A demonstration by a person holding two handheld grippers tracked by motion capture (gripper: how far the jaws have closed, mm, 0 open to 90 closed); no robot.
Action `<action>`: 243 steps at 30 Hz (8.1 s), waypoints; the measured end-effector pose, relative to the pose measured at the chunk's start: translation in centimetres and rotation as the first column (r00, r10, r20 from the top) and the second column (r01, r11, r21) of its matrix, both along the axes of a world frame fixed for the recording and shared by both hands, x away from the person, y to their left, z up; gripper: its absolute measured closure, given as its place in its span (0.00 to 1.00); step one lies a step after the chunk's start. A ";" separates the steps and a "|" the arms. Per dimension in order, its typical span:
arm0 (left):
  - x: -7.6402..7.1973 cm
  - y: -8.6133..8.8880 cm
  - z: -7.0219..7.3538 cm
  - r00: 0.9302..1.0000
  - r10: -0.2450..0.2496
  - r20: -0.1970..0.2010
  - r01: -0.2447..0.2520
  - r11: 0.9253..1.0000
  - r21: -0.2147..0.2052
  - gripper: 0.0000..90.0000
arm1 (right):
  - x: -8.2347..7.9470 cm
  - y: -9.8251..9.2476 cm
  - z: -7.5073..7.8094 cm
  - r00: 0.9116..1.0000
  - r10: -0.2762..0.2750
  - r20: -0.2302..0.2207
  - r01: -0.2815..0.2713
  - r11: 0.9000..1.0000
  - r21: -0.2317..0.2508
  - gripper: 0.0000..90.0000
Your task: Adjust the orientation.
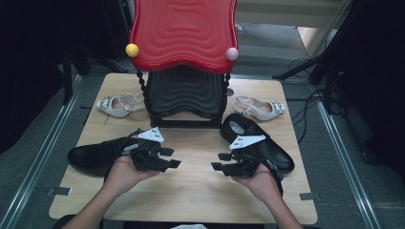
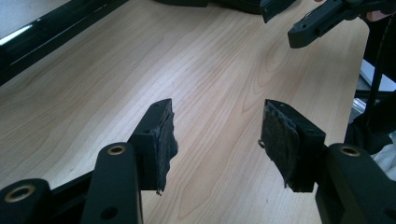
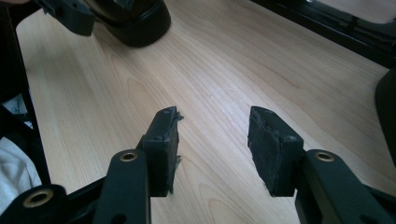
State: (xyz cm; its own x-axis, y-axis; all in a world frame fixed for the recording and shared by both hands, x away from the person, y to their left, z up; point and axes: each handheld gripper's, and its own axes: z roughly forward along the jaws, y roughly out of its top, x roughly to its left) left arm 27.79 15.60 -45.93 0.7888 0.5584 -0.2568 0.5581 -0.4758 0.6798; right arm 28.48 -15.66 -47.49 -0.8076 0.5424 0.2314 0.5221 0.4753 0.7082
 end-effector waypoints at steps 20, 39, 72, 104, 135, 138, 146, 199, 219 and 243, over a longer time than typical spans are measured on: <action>-0.8 2.2 3.0 0.999 0.045 0.007 -0.045 0.999 0.021 0.56 | 0.2 0.1 0.3 0.999 0.047 -0.004 -0.047 0.997 -0.054 0.54; -1.9 7.4 4.8 0.990 0.142 -0.004 -0.141 0.989 0.044 0.58 | 0.9 1.6 -0.3 0.993 0.114 -0.013 -0.115 0.989 -0.088 0.51; 3.3 4.7 -2.2 0.980 0.142 -0.141 -0.097 0.954 0.282 0.68 | 1.5 2.8 -0.8 0.989 0.142 -0.036 -0.145 0.983 -0.108 0.50; 1.4 7.4 3.2 0.976 0.200 -0.083 -0.182 0.966 0.186 0.89 | 1.7 2.9 -0.9 0.990 0.133 -0.052 -0.138 0.985 -0.100 0.50; 2.9 -6.6 4.2 0.991 0.005 -0.133 0.018 0.985 0.169 0.91 | 2.4 -0.5 0.2 0.998 0.048 -0.039 -0.050 0.998 -0.037 0.50; 2.9 -8.4 3.8 0.990 -0.006 -0.141 0.030 0.985 0.168 0.91 | 2.3 -0.9 0.3 0.999 0.034 -0.039 -0.036 0.999 -0.037 0.50; 3.2 -12.0 1.9 0.988 -0.026 -0.153 0.060 0.973 0.223 0.90 | 2.0 -1.6 0.0 0.999 0.007 -0.041 -0.009 0.999 -0.054 0.50; 0.6 -3.9 4.5 0.998 -0.056 0.018 0.056 0.998 0.019 0.53 | 1.5 -1.5 0.0 0.999 -0.002 -0.032 0.001 0.999 -0.034 0.51; -1.3 3.0 3.1 0.988 0.140 0.061 -0.136 0.989 -0.056 0.86 | 2.7 0.0 0.3 0.999 0.041 -0.021 -0.042 0.998 -0.038 0.51; -0.9 6.8 -2.9 0.961 0.270 -0.057 -0.273 0.960 -0.060 1.00 | 5.6 1.4 0.2 0.999 0.028 -0.024 -0.029 0.998 -0.054 0.99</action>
